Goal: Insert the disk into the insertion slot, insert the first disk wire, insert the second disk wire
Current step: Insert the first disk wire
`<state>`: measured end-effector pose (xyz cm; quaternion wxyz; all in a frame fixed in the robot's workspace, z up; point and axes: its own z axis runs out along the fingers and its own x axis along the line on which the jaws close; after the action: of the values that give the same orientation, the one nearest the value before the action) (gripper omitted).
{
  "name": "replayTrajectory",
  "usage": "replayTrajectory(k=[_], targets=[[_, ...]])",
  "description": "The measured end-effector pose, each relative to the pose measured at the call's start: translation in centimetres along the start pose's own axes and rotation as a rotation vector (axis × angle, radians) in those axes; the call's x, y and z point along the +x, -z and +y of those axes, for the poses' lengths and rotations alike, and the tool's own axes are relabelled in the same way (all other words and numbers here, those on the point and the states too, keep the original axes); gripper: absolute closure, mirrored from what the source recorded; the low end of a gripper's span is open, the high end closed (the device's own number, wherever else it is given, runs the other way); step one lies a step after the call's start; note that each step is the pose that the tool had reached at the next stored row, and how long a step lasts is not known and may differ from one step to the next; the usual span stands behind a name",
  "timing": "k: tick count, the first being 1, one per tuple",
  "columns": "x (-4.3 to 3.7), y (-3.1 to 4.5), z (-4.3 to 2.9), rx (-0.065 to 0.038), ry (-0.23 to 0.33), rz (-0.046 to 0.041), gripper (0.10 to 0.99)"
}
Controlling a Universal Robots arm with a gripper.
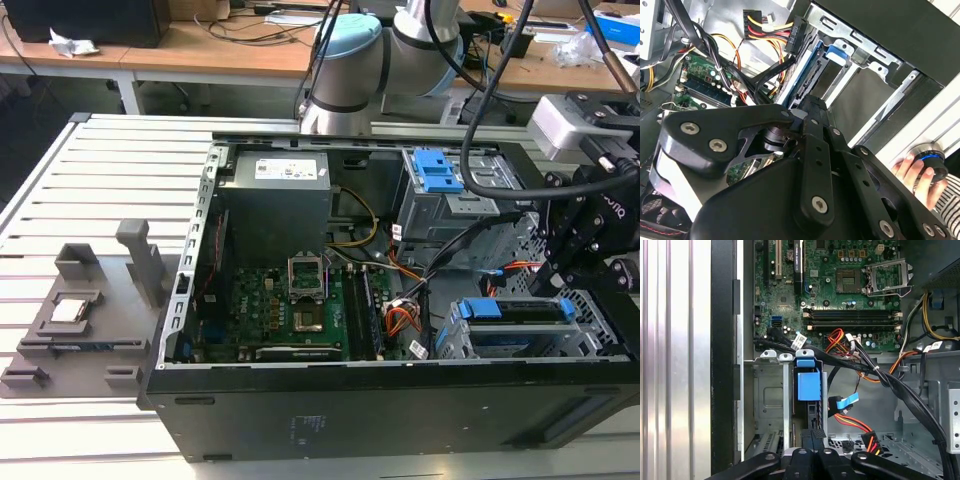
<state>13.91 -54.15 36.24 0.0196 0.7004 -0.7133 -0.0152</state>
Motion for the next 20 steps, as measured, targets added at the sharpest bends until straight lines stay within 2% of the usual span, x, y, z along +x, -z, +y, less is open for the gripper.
replayTrajectory(k=[3,4,5,6,7,9,12,17,20], targets=[[0.0,0.0,0.0,0.0,0.0,0.0,0.973],[0.0,0.0,0.0,0.0,0.0,0.0,0.918],[0.0,0.0,-0.01,0.0,0.0,0.0,0.918],[0.0,0.0,-0.01,0.0,0.0,0.0001,0.851],[0.0,0.0,-0.01,0.0,0.0,0.0,0.725],[-0.04,-0.01,-0.03,0.0,0.003,0.0,0.725],[-0.06,0.0,-0.04,0.0,0.07,0.0034,0.725],[-0.06,0.0,-0.04,0.001,0.219,0.0108,0.725],[-0.06,0.01,-0.04,0.002,0.259,0.0128,0.725]])
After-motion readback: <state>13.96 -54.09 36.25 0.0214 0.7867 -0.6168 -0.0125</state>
